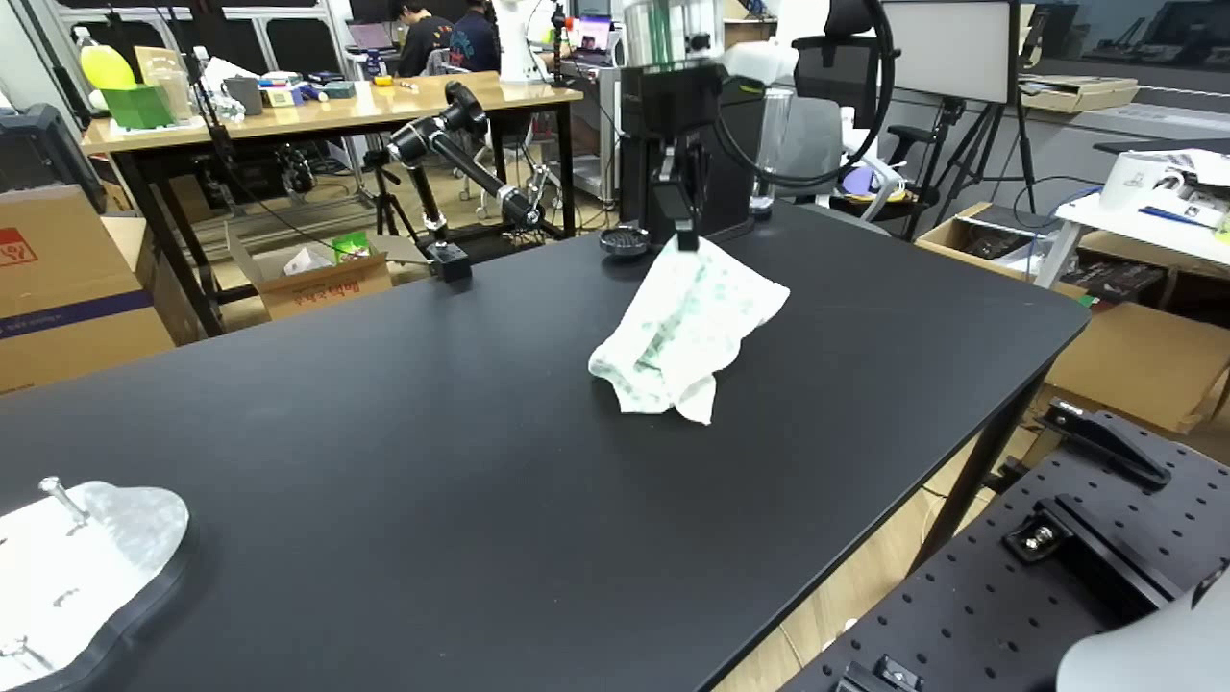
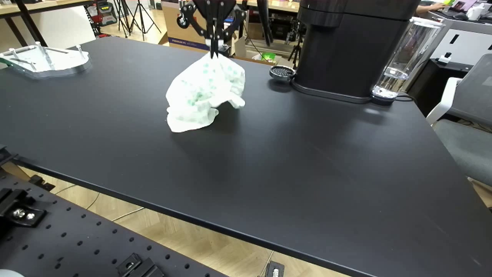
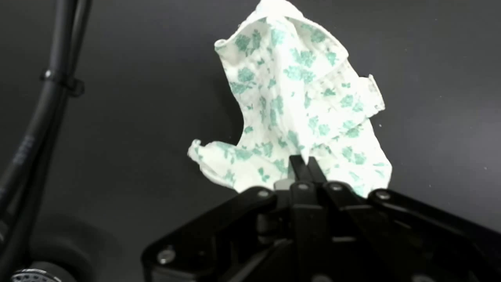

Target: Hang the cloth on the black stand

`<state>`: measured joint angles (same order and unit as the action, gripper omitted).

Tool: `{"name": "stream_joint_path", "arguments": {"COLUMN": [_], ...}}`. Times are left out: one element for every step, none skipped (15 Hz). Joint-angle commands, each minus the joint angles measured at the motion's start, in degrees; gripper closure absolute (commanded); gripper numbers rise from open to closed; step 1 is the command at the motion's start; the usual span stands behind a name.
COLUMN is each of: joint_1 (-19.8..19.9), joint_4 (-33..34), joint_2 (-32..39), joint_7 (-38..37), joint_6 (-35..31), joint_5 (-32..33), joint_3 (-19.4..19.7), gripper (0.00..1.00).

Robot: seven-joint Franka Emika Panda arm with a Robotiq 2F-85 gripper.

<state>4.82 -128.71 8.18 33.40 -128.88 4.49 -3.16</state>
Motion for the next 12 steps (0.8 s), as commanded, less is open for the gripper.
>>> {"name": "stream_joint_path", "arguments": {"joint_1": [-2.28,-2.86,-3.50,-4.13,-4.78,-5.44,-6.03,-6.74,-7.28,-7.98,-8.54,-9.25], "joint_4": [5.01,6.85,8.91,11.26,13.71,16.35,18.91,21.86,24.26,27.00,29.28,31.80], "joint_2": [-5.16,-6.07,-6.77,-7.18,-7.37,-7.33,-7.05,-6.61,-6.15,-5.78,-5.36,-4.84], "joint_7": [-6.62,-7.87,-9.18,-10.26,-11.58,-12.82,-14.10,-15.41,-16.32,-17.47,-18.43,-19.43], "joint_6": [7.67,9.38,11.18,13.14,14.74,16.47,17.96,19.54,20.80,22.58,23.89,25.48], "joint_5": [-0.68,-0.65,-0.52,-0.49,-0.17,0.13,0.43,0.77,0.91,1.03,1.21,1.24], "joint_3": [0.44,0.33,0.23,0.10,-0.06,-0.25,-0.43,-0.77,-1.00,-1.50,-1.88,-2.39], "gripper": [1.00,1.00,1.00,1.00,1.00,1.00,1.00,1.00,1.00,1.00,1.00,1.00]}}
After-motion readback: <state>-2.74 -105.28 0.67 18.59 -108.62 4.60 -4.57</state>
